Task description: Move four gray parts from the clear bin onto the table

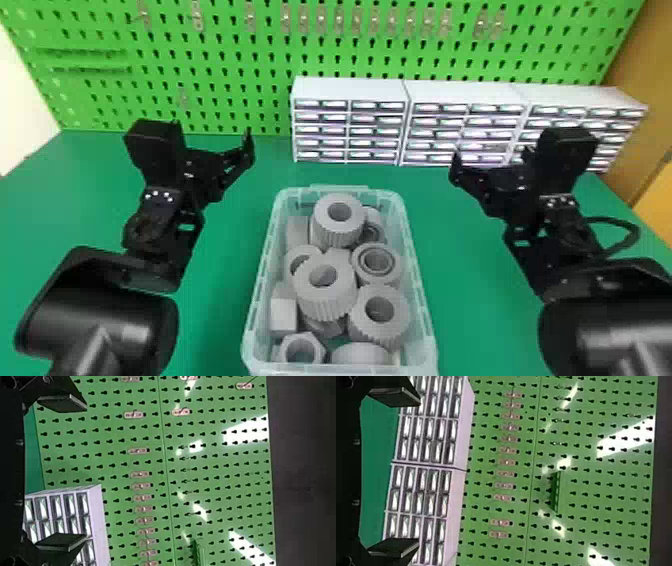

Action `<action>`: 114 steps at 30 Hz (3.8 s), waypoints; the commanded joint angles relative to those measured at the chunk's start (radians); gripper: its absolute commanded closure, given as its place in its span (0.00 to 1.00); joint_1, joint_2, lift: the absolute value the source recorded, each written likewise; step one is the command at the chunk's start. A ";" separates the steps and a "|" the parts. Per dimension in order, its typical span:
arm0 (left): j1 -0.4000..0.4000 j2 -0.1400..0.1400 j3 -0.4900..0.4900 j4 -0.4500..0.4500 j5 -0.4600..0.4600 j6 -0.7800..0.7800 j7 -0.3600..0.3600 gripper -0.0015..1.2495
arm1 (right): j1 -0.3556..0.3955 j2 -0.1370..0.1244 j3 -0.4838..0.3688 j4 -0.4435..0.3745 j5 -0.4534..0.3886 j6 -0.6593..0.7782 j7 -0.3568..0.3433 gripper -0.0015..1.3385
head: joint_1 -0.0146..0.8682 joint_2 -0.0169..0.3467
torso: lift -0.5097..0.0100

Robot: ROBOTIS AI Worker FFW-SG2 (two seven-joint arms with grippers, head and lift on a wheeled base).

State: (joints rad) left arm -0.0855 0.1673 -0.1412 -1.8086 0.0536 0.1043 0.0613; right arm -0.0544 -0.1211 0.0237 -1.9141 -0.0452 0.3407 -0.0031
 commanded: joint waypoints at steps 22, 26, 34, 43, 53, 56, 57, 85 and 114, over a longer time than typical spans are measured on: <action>-0.007 0.000 0.008 0.000 -0.011 0.003 -0.001 0.11 | -0.199 -0.034 0.190 0.049 -0.151 0.343 0.000 0.06 | 0.79 0.12 | 0.89; -0.007 0.000 0.008 0.000 -0.011 0.005 -0.003 0.11 | -0.239 -0.034 0.205 0.076 -0.176 0.397 0.000 0.06 | 0.79 0.12 | 0.89; -0.007 0.001 0.006 0.000 -0.011 0.008 -0.008 0.11 | -0.338 -0.015 0.211 0.193 -0.196 0.506 0.078 0.06 | 0.79 0.12 | 0.89; -0.007 0.001 0.006 0.000 -0.012 0.015 -0.012 0.11 | -0.418 0.001 0.231 0.299 -0.188 0.603 0.114 0.07 | 0.79 0.12 | 0.89; -0.007 0.001 0.008 0.000 -0.014 0.018 -0.012 0.11 | -0.489 0.011 0.263 0.363 -0.194 0.785 0.115 0.08 | 0.79 0.12 | 0.89; -0.007 0.001 0.008 0.000 -0.015 0.018 -0.014 0.11 | -0.496 0.011 0.274 0.382 -0.203 0.802 0.129 0.08 | 0.79 0.12 | 0.89; -0.007 0.001 0.008 0.000 -0.015 0.018 -0.014 0.11 | -0.498 0.012 0.275 0.385 -0.206 0.802 0.132 0.08 | 0.79 0.12 | 0.89; -0.010 0.001 0.003 0.002 -0.018 0.020 -0.014 0.11 | -0.525 0.015 0.326 0.428 -0.185 0.839 0.149 0.08 | 0.79 0.12 | 0.89; -0.020 0.008 -0.015 0.011 -0.014 0.021 -0.023 0.11 | -0.636 0.052 0.384 0.718 -0.176 0.620 0.147 0.08 | 0.79 0.12 | 0.89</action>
State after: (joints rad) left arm -0.1051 0.1746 -0.1537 -1.7988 0.0384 0.1258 0.0391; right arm -0.6705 -0.0702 0.3969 -1.2369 -0.2315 0.9922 0.1442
